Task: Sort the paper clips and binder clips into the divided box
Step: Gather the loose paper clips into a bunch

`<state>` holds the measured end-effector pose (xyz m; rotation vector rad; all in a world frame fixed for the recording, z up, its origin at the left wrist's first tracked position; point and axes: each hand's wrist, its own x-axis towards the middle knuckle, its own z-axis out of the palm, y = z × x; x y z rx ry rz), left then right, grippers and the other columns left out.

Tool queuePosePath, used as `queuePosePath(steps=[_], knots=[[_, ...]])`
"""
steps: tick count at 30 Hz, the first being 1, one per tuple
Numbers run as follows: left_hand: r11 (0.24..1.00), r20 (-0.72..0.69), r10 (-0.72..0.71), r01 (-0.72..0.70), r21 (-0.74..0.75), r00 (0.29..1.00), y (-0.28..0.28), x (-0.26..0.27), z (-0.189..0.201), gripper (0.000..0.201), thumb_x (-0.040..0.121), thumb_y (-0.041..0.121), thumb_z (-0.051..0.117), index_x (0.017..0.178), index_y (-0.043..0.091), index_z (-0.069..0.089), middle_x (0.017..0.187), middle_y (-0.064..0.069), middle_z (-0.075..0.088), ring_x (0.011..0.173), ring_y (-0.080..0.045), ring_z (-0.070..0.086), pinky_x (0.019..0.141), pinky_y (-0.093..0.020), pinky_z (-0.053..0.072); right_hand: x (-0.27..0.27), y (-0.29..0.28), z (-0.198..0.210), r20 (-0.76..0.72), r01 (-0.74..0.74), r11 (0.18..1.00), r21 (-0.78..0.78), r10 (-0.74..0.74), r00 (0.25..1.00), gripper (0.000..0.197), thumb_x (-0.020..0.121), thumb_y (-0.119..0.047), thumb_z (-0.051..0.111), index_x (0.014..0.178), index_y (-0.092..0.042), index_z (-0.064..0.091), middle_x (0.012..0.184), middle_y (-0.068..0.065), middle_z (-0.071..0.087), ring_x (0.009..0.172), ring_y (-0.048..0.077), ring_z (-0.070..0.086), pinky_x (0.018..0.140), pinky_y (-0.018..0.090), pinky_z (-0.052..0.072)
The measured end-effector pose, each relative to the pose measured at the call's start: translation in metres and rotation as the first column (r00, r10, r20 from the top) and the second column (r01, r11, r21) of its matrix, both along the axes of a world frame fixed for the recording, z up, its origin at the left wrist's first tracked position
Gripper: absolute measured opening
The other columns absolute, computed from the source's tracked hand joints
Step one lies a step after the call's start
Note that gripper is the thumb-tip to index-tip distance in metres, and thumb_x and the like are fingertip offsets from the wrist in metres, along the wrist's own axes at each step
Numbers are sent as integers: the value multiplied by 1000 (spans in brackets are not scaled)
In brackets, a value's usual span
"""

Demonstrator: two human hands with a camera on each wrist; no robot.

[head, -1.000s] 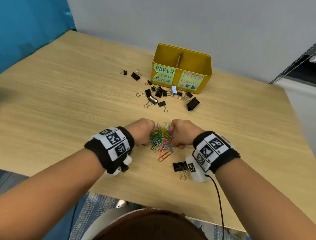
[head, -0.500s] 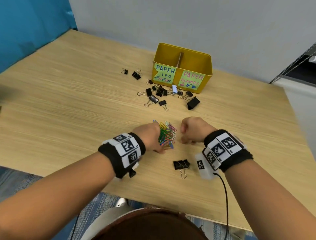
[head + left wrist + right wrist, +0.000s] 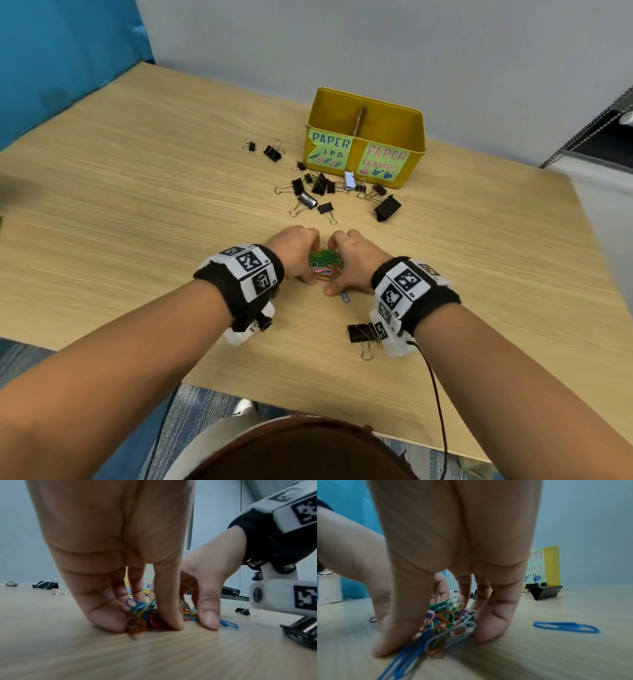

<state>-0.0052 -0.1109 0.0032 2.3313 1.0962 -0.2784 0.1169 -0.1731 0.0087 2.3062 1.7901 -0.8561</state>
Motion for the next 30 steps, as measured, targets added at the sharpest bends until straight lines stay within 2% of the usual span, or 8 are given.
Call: queuePosePath(steps=[6,8,11,15,18,23,27,30], knots=[[1000,53,-7,7,16,999,10,0,-4,44,72,8,75,114,11,64,116,-9,63,105,-22,57,76,-23,39,16,5,-1,-55,0,995,99,5,998,47,77,-16,72,120,-12,56,103,4,52,92,16,46,76,25,39],[1000,104,11,-12,9,995,16,-1,-5,34,74,5,73,108,9,68,110,-10,66,94,-19,58,76,-23,42,21,6,-3,-123,47,993,105,-34,992,42,78,-11,71,118,-10,58,96,2,49,83,14,48,66,23,44],[983,179,106,-75,-169,978,25,-3,-3,26,78,-3,67,103,3,70,94,-13,68,66,-15,60,78,-31,57,30,8,-4,-280,137,988,68,-112,953,32,81,-5,68,112,-4,61,91,3,52,62,7,52,44,10,47],[918,203,228,-141,-370,952,43,-3,2,20,78,-6,67,98,-2,70,73,-7,65,61,-15,61,77,-35,58,47,16,-2,-505,243,970,4,-208,838,26,84,4,62,110,5,62,71,-3,62,53,4,58,44,11,52],[907,260,230,-110,-407,938,57,-1,13,16,76,-8,68,91,-3,70,67,-3,65,55,-10,62,63,-21,58,60,24,8,-588,264,964,27,-198,785,18,83,8,61,98,-2,64,50,-12,67,44,-3,60,46,12,52],[885,455,342,-120,-450,822,89,16,48,26,74,-15,66,72,11,63,53,2,65,42,-4,63,51,-15,57,72,54,61,-704,312,943,111,-147,695,26,81,12,60,81,-14,63,50,-12,69,45,-6,62,42,8,47],[916,608,398,-258,-309,687,121,40,87,22,75,-9,70,95,-2,66,67,-4,62,44,-2,62,57,-18,58,84,95,104,-743,435,875,214,-144,654,24,82,7,62,78,-16,62,52,-10,69,46,-3,63,44,13,52],[936,628,277,-352,-6,727,145,64,108,27,75,0,72,103,2,70,80,-15,71,58,-14,68,75,-30,59,87,134,121,-720,523,801,289,-178,671,25,84,7,60,73,-14,57,61,-3,62,42,0,60,44,16,54]])
